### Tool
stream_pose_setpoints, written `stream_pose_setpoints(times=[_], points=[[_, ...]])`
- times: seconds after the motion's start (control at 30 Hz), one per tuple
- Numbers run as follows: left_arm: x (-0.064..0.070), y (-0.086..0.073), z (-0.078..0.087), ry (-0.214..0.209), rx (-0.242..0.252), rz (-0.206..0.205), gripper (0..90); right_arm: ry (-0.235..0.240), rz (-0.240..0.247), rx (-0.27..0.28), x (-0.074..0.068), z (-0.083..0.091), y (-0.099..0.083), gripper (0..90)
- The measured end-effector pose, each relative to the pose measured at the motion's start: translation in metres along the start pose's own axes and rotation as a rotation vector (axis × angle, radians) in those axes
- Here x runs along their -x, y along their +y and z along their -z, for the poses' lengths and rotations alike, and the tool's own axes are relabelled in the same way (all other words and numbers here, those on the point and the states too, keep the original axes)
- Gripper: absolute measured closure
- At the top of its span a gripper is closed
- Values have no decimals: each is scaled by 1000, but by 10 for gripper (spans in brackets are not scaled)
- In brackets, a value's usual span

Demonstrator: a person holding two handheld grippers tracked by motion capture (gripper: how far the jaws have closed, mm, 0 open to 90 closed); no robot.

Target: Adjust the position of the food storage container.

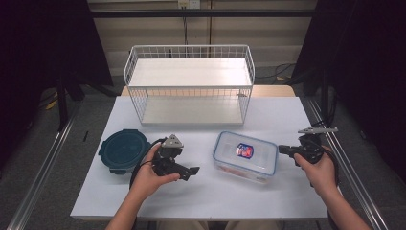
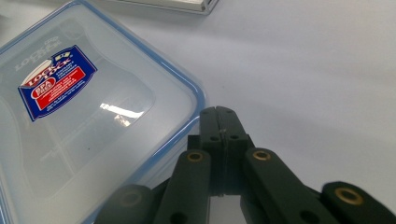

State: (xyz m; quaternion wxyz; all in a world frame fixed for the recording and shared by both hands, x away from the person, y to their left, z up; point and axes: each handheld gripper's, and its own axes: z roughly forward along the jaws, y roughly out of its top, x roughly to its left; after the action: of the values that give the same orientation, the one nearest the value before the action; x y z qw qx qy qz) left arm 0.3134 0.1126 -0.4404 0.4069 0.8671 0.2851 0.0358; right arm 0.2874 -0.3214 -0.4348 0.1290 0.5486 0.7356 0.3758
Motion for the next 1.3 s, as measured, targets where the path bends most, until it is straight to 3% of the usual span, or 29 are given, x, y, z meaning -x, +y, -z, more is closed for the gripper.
stream_pose_setpoints(times=[0.57, 1.2, 1.3], points=[[-3, -3, 7, 8, -5, 28, 38, 58, 35, 10, -31, -41, 24, 900], [-9, -3, 13, -7, 3, 57, 38, 90, 54, 13, -55, -69, 42, 900], [-12, -6, 15, -4, 12, 76, 38, 69, 34, 19, -55, -69, 43, 831]])
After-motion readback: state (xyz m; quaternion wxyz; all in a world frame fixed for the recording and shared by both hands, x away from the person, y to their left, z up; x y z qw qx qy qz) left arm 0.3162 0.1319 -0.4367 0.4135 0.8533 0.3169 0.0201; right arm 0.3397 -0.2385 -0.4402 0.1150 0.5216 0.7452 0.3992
